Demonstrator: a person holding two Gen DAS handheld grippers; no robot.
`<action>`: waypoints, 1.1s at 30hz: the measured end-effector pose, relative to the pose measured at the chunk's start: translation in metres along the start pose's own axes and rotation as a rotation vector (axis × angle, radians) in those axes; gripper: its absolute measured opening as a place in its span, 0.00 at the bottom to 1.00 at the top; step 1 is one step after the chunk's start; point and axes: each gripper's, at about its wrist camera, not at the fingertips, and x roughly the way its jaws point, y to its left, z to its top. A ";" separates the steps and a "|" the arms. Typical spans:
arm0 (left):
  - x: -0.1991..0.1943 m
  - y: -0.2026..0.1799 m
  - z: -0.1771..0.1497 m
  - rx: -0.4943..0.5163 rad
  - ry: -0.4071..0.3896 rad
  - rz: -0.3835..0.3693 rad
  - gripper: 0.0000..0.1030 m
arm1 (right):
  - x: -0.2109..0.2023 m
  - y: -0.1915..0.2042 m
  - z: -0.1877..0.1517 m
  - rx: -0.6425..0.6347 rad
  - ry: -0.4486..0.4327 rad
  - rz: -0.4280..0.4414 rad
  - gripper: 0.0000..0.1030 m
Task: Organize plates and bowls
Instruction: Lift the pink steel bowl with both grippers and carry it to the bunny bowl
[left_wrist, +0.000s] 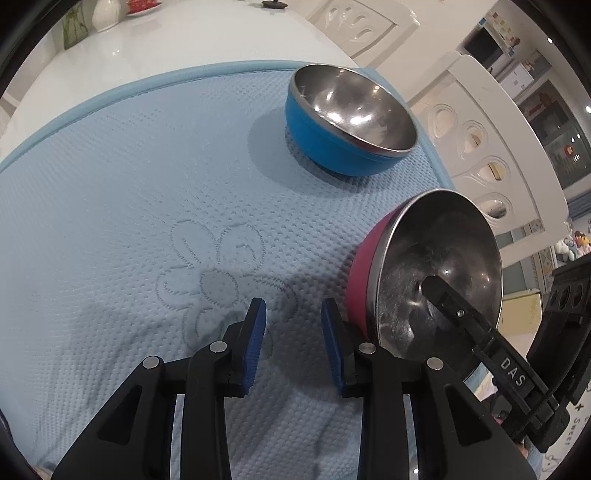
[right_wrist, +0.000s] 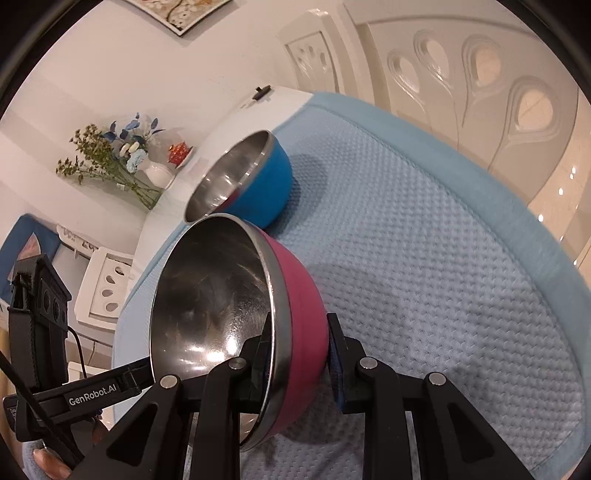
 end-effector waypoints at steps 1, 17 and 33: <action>-0.004 -0.001 -0.001 0.010 -0.007 -0.004 0.26 | -0.002 0.002 0.000 -0.006 -0.003 -0.002 0.22; -0.068 -0.010 -0.027 0.124 -0.145 0.005 0.26 | -0.058 0.038 -0.018 -0.059 -0.082 -0.004 0.23; -0.129 0.006 -0.085 0.191 -0.231 -0.048 0.26 | -0.119 0.089 -0.082 -0.089 -0.182 -0.052 0.23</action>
